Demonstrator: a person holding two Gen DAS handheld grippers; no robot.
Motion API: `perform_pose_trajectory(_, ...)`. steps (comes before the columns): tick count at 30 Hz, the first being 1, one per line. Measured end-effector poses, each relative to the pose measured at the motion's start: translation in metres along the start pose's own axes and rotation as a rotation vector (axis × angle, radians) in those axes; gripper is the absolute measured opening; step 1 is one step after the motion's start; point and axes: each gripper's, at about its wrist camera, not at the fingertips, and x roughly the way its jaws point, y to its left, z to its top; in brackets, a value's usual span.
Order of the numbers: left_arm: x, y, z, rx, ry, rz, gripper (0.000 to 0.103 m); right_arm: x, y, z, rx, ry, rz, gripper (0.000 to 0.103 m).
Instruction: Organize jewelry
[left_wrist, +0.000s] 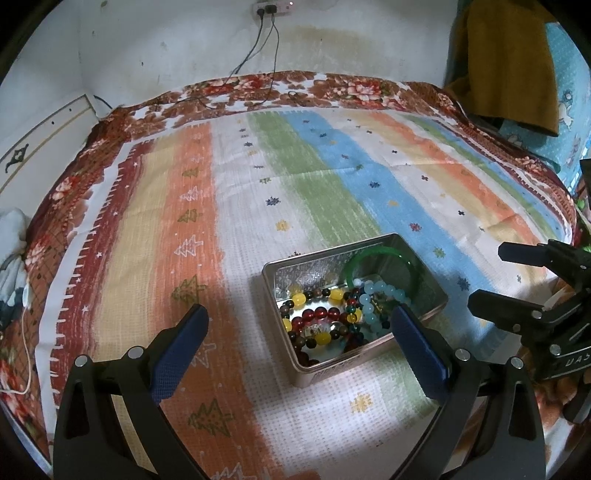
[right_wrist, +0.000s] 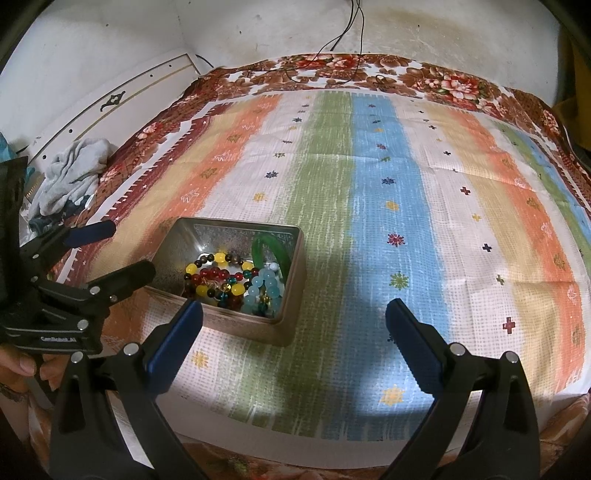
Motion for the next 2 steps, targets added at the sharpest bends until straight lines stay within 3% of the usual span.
perform_pose_trajectory(2, -0.0001, 0.0000, 0.0000, 0.000, -0.001, 0.001, 0.097, 0.0005, 0.0003, -0.0006, -0.001, 0.000, 0.000, 0.098)
